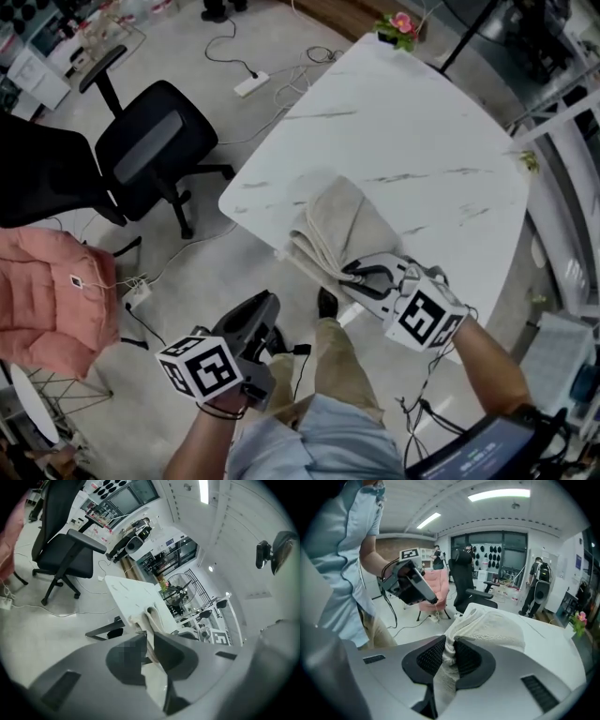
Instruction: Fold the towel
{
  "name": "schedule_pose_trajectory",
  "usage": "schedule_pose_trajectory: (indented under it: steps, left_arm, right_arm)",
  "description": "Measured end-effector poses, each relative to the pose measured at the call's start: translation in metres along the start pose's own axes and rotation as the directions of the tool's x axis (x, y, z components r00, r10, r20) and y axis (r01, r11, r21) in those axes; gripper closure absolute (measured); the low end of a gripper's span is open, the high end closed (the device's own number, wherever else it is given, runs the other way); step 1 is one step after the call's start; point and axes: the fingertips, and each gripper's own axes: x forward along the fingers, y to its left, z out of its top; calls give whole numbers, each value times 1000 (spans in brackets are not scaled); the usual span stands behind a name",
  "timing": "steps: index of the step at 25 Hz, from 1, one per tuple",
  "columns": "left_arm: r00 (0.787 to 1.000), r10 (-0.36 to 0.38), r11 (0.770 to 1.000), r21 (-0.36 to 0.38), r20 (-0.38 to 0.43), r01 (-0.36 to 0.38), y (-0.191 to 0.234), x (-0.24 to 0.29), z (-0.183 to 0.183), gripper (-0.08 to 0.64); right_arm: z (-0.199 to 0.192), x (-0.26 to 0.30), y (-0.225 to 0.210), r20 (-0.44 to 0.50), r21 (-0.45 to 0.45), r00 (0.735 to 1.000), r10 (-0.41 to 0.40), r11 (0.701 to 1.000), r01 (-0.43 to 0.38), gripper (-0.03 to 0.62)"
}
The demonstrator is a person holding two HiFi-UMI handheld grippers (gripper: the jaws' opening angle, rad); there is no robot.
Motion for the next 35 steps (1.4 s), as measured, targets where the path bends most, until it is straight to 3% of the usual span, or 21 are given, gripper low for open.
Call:
schedule_pose_trajectory:
  steps: [9, 13, 16, 19, 21, 23, 25, 28, 35]
  left_arm:
    - [996, -91, 996, 20, -2, 91, -13, 45, 0, 509]
    - [991, -132, 990, 40, -6, 133, -31, 54, 13, 509]
    - [987, -159, 985, 70, 3, 158, -46, 51, 30, 509]
    - [986, -165, 980, 116, 12, 163, -52, 52, 54, 509]
    - [984, -180, 973, 146, -2, 179, -61, 60, 69, 509]
    - [979, -201, 963, 176, -45, 206, -70, 77, 76, 509]
    - [974, -198, 956, 198, -111, 217, -68, 101, 71, 509]
    - [973, -126, 963, 214, -193, 167, -46, 120, 54, 509]
    - [985, -23, 987, 152, -169, 49, 11, 105, 44, 526]
  right_arm:
    - [-25, 25, 21, -56, -190, 998, -37, 981, 26, 517]
    - [-18, 16, 40, -44, -229, 999, -21, 973, 11, 444]
    - [6, -9, 40, 55, -152, 998, 4, 988, 5, 445]
    - [33, -30, 7, 189, 58, 978, -89, 995, 79, 494]
    - [33, -33, -21, 190, 215, 963, -190, 965, 148, 518]
    - [21, -24, -33, 142, 310, 967, -210, 937, 158, 502]
    - [9, -12, -25, 91, 324, 981, -173, 936, 135, 499]
    - [-8, 1, 4, 33, 308, 992, -120, 946, 104, 499]
    - [-35, 17, 26, -29, 276, 993, -117, 954, 121, 511]
